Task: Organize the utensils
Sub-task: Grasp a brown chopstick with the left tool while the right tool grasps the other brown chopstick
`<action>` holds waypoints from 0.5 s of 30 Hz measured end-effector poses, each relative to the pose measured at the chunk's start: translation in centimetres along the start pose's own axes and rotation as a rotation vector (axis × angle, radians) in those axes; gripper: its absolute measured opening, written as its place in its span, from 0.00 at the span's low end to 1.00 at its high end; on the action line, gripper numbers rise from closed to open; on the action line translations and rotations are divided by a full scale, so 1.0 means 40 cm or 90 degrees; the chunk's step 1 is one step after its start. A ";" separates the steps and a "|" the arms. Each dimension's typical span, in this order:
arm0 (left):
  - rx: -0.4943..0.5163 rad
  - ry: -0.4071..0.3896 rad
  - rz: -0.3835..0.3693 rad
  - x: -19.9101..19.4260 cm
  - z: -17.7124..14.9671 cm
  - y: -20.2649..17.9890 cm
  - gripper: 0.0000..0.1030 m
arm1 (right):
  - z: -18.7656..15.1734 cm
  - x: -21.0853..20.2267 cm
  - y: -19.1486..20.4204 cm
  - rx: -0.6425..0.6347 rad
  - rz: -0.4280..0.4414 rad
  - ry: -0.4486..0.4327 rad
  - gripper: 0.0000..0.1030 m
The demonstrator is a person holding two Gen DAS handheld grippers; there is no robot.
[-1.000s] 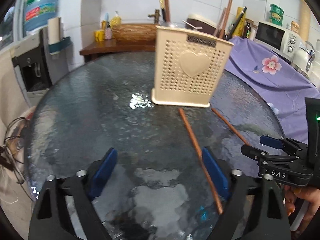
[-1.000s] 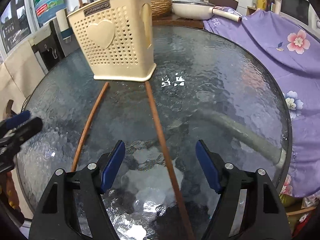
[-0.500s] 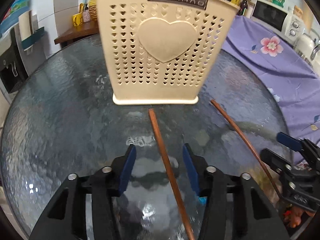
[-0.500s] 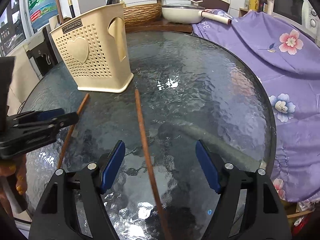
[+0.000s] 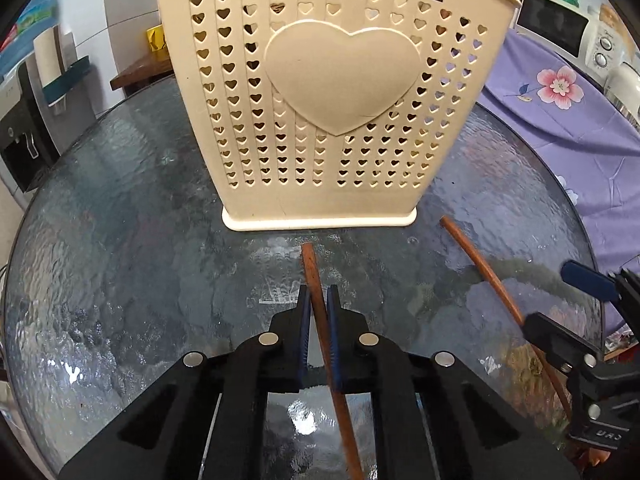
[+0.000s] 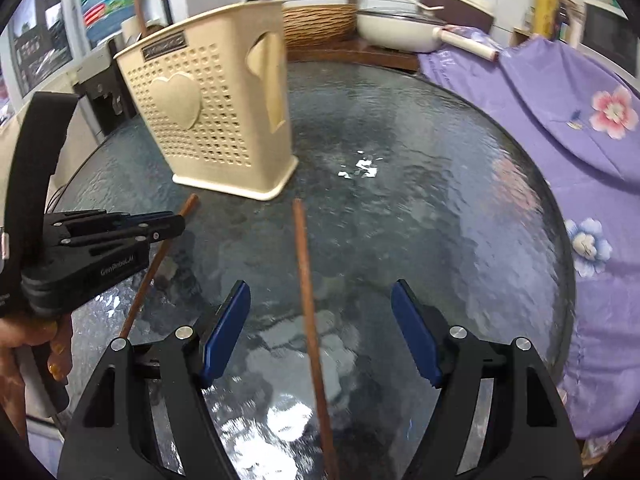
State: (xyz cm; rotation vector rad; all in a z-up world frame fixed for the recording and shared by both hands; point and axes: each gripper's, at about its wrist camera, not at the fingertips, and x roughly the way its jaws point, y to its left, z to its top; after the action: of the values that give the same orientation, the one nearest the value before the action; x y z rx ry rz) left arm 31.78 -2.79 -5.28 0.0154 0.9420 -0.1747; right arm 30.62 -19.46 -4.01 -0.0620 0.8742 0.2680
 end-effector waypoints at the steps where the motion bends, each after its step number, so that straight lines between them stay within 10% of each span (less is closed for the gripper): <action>1: 0.001 0.000 0.000 0.000 0.001 -0.001 0.08 | 0.009 0.010 0.005 -0.004 0.009 0.008 0.62; 15: 0.011 0.000 0.008 0.002 0.007 0.009 0.07 | 0.085 0.125 0.031 -0.035 0.010 0.068 0.26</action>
State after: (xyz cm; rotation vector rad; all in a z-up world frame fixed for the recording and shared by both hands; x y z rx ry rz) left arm 32.10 -2.49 -5.21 0.0372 0.9396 -0.1706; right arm 35.89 -16.69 -5.59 -0.1220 0.9740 0.3063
